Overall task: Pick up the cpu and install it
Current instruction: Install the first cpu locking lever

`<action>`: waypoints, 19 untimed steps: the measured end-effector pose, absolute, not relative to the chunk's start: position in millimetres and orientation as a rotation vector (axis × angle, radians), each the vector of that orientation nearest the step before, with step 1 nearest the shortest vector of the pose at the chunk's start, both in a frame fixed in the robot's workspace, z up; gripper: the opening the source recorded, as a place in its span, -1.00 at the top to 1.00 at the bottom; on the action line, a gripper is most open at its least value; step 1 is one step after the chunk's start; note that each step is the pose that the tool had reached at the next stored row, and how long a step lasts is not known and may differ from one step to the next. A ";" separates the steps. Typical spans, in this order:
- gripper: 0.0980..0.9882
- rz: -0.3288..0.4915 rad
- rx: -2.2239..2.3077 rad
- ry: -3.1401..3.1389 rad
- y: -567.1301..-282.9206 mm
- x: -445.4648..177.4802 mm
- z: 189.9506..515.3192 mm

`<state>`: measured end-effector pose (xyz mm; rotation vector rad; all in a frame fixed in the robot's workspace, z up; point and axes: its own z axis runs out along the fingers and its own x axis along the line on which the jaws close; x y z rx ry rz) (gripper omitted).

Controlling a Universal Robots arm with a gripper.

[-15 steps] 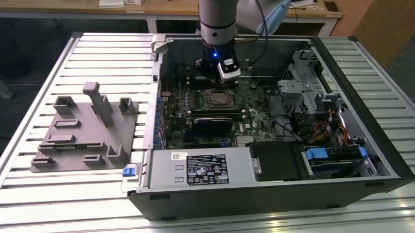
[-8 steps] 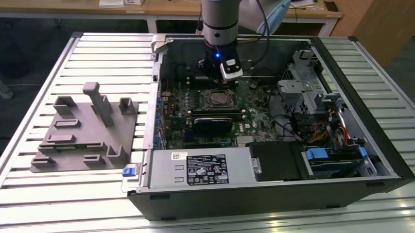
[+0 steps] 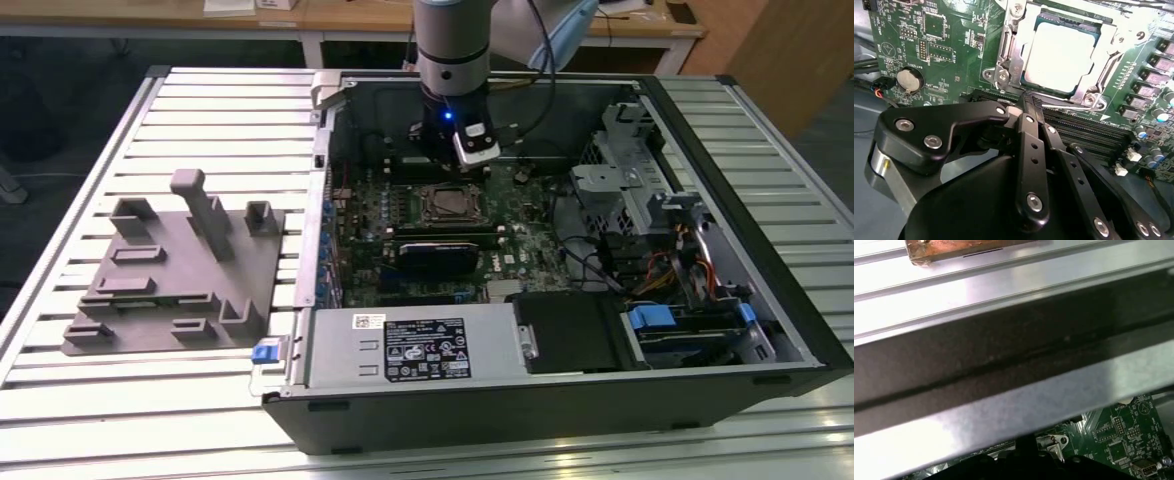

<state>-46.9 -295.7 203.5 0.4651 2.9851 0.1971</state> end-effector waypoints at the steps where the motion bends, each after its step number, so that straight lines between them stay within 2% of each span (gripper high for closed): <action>1: 0.98 0.199 0.465 2.985 -295.8 -47.0 203.5; 6: 0.98 0.267 0.467 2.972 -296.2 -48.1 203.3; 19: 0.98 0.272 0.463 2.957 -298.7 -54.7 199.9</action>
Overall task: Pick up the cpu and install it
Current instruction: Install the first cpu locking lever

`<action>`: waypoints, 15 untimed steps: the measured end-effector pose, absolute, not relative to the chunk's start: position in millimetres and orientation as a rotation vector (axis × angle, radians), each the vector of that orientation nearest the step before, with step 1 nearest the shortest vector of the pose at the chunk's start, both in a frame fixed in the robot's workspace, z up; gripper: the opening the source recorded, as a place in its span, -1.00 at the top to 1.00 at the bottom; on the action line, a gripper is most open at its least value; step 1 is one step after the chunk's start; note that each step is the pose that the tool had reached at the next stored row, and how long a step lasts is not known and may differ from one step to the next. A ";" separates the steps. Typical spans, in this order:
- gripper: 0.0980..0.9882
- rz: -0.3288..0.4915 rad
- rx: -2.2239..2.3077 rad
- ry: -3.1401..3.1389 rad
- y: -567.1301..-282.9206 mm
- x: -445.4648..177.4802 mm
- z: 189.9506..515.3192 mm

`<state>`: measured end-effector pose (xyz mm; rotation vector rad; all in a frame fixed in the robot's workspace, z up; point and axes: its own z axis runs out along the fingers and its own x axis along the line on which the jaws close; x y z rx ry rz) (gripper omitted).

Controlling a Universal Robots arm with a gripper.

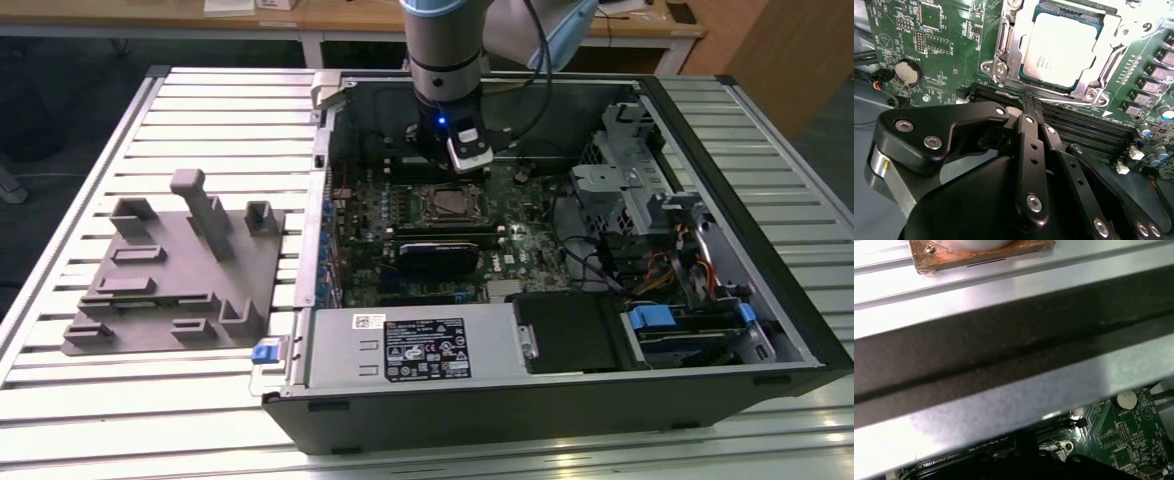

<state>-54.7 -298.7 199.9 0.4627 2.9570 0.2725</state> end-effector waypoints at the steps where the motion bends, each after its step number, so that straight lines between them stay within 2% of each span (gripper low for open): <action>1: 0.98 0.272 0.463 2.957 -298.8 -54.7 199.9; 15: 0.98 0.274 0.460 2.946 -299.8 -54.6 196.1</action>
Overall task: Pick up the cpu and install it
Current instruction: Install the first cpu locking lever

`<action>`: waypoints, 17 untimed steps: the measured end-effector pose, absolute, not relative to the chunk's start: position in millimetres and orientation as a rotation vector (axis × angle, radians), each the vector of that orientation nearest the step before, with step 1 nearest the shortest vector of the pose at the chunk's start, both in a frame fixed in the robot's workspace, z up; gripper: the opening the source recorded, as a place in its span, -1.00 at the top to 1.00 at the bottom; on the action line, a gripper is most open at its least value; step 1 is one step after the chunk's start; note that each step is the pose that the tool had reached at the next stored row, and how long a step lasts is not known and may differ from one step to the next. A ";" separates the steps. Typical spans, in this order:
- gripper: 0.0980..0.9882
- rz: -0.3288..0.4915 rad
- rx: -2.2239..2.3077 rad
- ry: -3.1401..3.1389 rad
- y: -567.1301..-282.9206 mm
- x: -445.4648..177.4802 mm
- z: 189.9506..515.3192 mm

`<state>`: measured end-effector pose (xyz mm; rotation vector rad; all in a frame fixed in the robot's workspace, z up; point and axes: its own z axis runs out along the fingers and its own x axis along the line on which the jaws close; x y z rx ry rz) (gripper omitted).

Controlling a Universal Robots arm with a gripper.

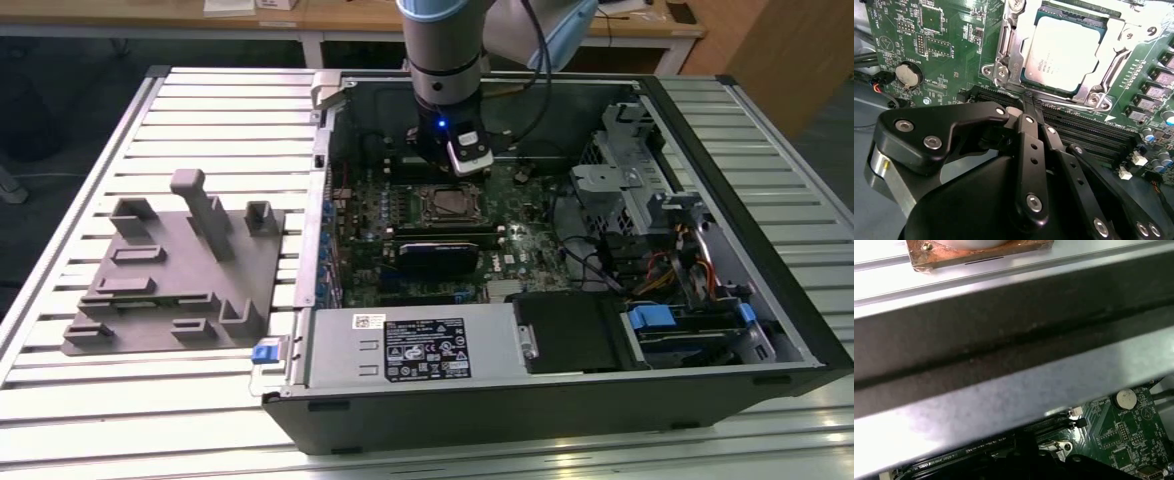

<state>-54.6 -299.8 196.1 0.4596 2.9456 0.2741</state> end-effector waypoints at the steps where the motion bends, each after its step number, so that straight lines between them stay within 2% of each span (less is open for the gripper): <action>1: 0.98 0.274 0.459 2.944 -299.9 -54.6 195.8; 17: 0.98 0.307 0.460 2.937 -302.8 -54.7 194.6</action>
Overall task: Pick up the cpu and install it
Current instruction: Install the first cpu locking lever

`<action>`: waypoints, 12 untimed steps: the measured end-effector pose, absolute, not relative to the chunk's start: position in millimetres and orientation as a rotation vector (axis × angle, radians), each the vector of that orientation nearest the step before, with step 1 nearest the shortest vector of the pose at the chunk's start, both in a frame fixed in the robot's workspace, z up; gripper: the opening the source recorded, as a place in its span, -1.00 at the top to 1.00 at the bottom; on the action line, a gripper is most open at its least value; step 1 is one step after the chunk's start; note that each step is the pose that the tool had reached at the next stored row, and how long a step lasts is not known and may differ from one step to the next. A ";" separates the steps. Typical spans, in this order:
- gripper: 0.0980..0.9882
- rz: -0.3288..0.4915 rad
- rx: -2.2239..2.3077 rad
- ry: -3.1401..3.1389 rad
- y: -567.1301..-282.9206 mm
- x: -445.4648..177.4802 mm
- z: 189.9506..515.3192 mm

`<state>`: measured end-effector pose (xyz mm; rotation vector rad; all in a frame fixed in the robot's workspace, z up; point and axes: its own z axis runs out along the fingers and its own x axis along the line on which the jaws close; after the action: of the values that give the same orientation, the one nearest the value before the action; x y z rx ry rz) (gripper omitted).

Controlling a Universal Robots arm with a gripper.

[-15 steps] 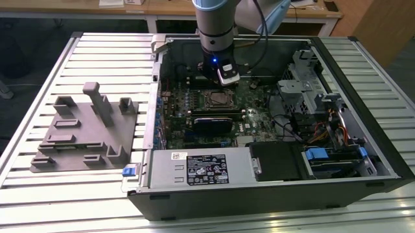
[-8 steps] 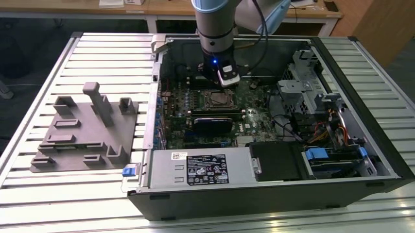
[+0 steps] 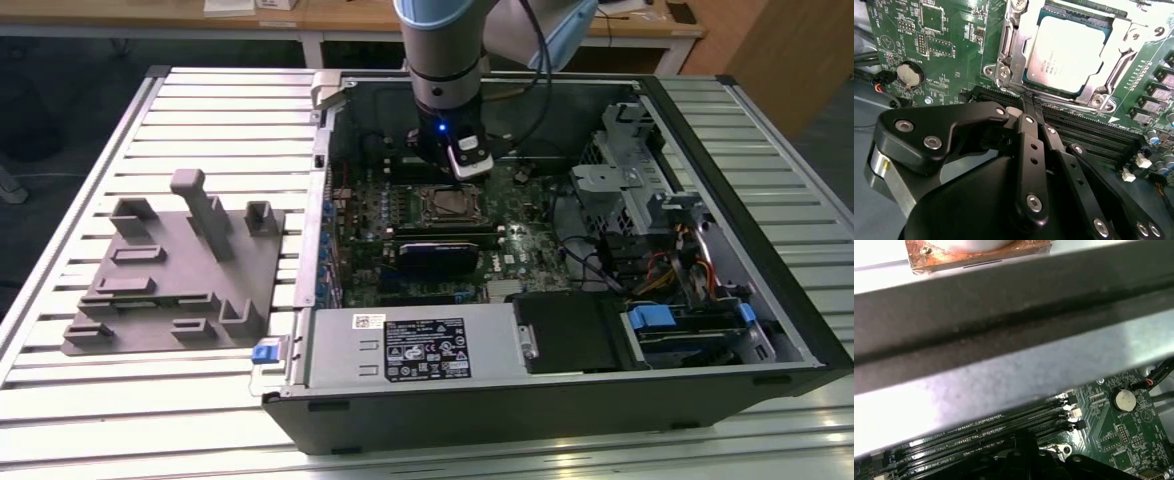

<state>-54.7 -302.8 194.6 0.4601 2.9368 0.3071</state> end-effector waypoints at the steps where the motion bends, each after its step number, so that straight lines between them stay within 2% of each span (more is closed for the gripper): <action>1: 0.98 0.302 0.460 2.937 -302.8 -54.6 196.4; 7: 0.98 0.292 0.459 2.937 -302.8 -54.6 212.8; 12: 0.98 0.289 0.458 2.937 -302.8 -54.6 213.2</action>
<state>-54.6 -302.8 213.2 0.4584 2.9369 0.2887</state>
